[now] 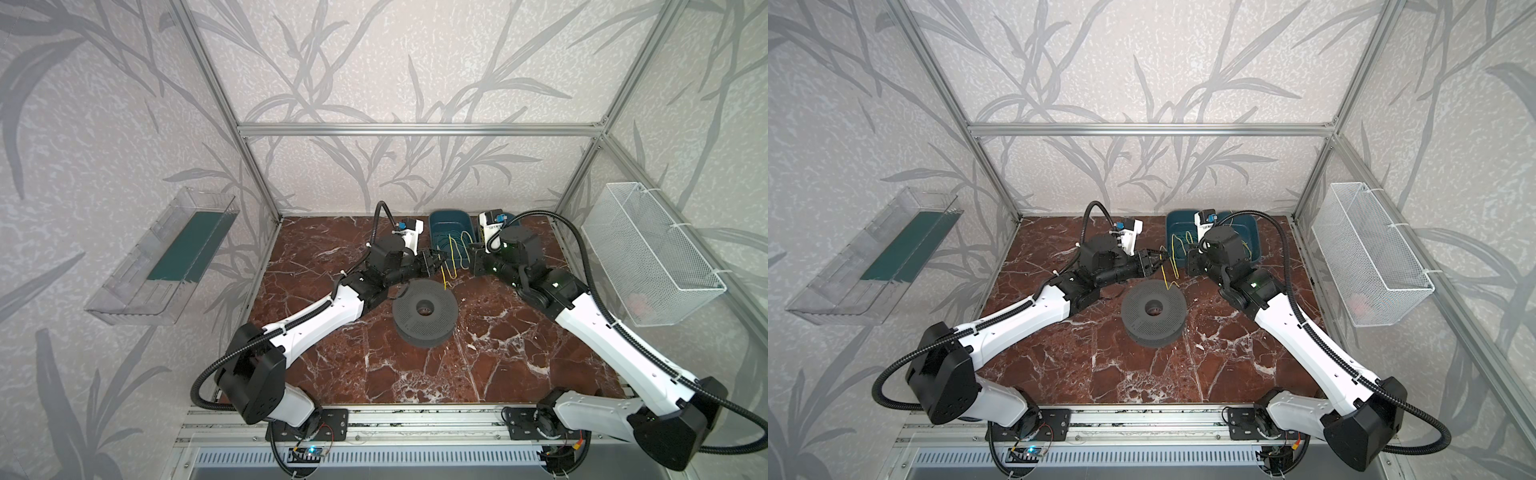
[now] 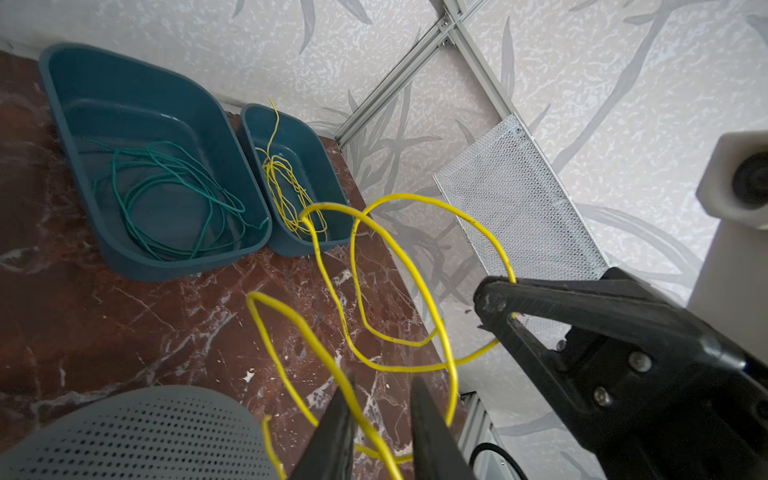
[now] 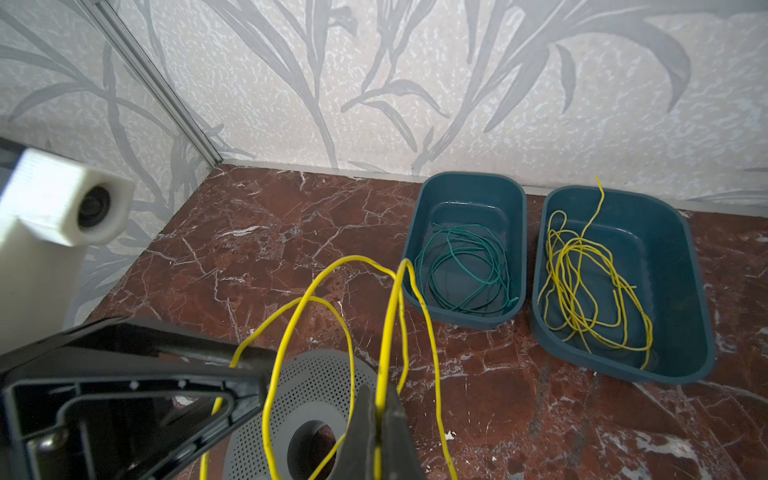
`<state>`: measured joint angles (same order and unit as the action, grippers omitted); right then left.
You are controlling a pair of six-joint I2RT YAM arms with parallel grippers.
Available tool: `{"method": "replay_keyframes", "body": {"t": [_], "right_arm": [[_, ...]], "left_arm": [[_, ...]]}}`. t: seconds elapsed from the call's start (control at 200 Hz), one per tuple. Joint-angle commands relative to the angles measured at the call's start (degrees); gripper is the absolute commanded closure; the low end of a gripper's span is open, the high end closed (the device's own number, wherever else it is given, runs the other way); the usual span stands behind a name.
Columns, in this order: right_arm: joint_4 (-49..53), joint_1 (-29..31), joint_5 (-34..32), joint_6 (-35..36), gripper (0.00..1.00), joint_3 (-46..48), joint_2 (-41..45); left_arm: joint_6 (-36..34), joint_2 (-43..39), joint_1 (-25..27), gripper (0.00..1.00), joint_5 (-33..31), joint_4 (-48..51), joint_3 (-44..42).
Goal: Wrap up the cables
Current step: 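Carry the yellow cable toward the spool while the left gripper approaches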
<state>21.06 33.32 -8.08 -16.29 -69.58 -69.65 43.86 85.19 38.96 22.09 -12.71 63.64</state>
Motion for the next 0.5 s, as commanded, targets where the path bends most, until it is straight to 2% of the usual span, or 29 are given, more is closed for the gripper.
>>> {"method": "replay_keyframes", "body": {"t": [0.0,0.135,0.28,0.395,0.495], "right_arm": [[-1.98,0.30,-1.01,0.51,1.00,0.65,0.99],[-1.96,0.02,-4.08,1.99,1.00,0.40,1.34],[-2.32,-3.26,-7.12,2.92,1.00,1.34,2.77],[-3.22,-9.34,-5.67,1.04,1.00,3.45,4.94],[-4.39,-15.84,-3.84,-1.45,1.00,5.33,6.66]], "left_arm": [[-1.15,-0.18,0.15,0.85,0.77,-1.58,0.97],[-5.30,-1.46,0.06,1.00,-0.69,2.45,0.54],[-13.48,-5.84,-0.29,1.00,-7.38,8.38,-1.00],[-20.09,-10.74,-1.05,1.00,-15.71,11.97,-3.53],[-22.32,-15.00,-2.86,1.00,-20.49,13.10,-6.15]]}}
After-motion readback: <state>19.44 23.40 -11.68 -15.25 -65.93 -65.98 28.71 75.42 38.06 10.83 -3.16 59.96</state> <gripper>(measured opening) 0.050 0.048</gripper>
